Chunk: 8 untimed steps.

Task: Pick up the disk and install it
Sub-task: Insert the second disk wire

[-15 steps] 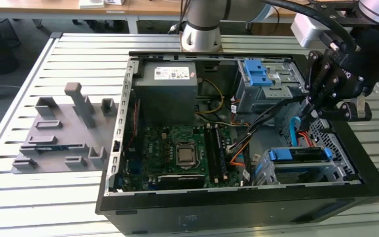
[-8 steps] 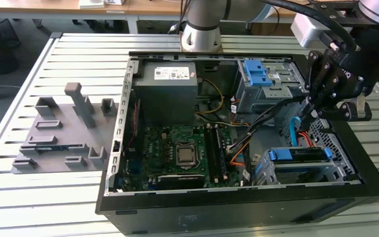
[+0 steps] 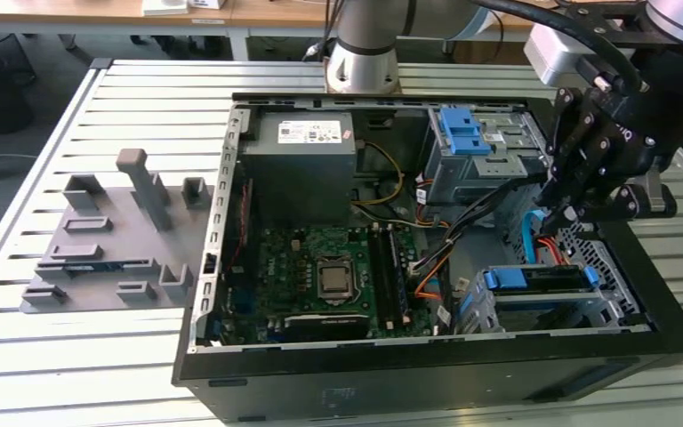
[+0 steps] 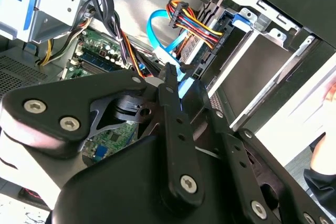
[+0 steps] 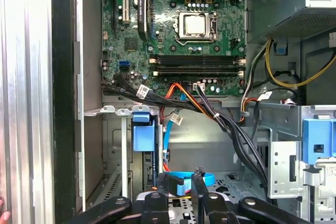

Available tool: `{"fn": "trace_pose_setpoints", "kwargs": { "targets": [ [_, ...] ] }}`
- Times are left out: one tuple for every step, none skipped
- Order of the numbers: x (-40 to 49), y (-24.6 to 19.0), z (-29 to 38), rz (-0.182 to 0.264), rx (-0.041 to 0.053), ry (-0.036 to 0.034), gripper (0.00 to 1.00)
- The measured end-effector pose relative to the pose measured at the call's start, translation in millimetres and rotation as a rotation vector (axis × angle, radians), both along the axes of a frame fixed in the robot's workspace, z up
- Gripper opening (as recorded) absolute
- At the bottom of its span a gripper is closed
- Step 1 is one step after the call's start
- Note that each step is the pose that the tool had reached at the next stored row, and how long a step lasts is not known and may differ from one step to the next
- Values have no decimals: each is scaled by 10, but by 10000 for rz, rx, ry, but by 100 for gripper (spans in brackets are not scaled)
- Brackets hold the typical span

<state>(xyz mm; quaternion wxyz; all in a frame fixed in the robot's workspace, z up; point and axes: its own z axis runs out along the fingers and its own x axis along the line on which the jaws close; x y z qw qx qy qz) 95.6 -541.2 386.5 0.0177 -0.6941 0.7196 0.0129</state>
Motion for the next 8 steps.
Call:
{"fn": "trace_pose_setpoints", "kwargs": {
  "targets": [
    [0, 1, -2, 0, 1, 0, 31],
    [0, 1, -3, 0, -1, 0, 31],
    [0, 1, -5, 0, -5, 0, 31],
    [0, 2, -9, 0, -13, 1, 31],
    [0, 1, -28, 0, -21, 0, 31],
    [0, 1, -31, 0, -22, 1, 31],
    [0, 1, -34, 0, -21, 1, 31],
    [0, 2, -51, 0, -20, 3, 31]
  ]
}}
